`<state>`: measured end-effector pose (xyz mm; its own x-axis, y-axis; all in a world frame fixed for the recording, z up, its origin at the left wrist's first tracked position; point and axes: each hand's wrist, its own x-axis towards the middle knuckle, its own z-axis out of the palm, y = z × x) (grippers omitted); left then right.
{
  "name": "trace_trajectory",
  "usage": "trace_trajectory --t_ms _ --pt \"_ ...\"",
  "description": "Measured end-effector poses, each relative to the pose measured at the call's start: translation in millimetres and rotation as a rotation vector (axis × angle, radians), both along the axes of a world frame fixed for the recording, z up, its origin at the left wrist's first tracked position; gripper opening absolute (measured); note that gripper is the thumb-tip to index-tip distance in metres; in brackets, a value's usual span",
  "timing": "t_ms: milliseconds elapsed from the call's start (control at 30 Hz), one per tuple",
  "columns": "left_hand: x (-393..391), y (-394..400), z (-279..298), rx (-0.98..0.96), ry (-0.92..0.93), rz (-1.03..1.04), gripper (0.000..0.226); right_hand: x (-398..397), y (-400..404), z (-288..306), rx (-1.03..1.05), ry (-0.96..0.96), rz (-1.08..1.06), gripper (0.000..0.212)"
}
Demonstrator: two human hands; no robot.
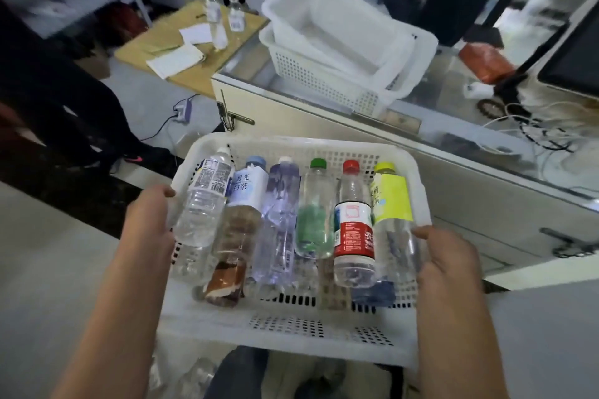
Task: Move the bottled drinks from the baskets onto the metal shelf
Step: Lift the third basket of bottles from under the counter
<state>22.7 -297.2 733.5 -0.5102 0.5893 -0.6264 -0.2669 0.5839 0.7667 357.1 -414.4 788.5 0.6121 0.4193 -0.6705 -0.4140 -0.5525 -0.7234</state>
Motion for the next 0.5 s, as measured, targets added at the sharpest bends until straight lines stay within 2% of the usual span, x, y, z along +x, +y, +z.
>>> trace_trajectory --t_ms 67,133,200,333,400,500 --pt "-9.9 9.2 16.4 0.035 -0.035 -0.041 0.058 -9.8 -11.5 27.4 0.096 -0.055 0.048 0.015" --pt "-11.3 18.5 36.7 0.093 -0.042 -0.078 0.031 -15.9 -24.2 43.8 0.281 -0.144 0.178 0.016" --pt "-12.4 31.2 61.0 0.116 -0.022 -0.119 0.012 -25.0 -28.1 64.0 0.354 -0.238 0.243 0.021" --pt "-14.9 68.0 95.4 0.198 -0.046 -0.18 0.031 -36.3 -16.9 85.4 0.358 -0.401 0.237 0.025" --pt "-10.9 86.7 111.0 0.23 -0.059 -0.196 0.018 -40.1 -9.2 92.6 0.38 -0.468 0.229 0.03" --pt "-3.9 118.2 133.5 0.279 -0.06 -0.232 0.018 -48.7 -1.1 105.3 0.419 -0.612 0.203 0.045"
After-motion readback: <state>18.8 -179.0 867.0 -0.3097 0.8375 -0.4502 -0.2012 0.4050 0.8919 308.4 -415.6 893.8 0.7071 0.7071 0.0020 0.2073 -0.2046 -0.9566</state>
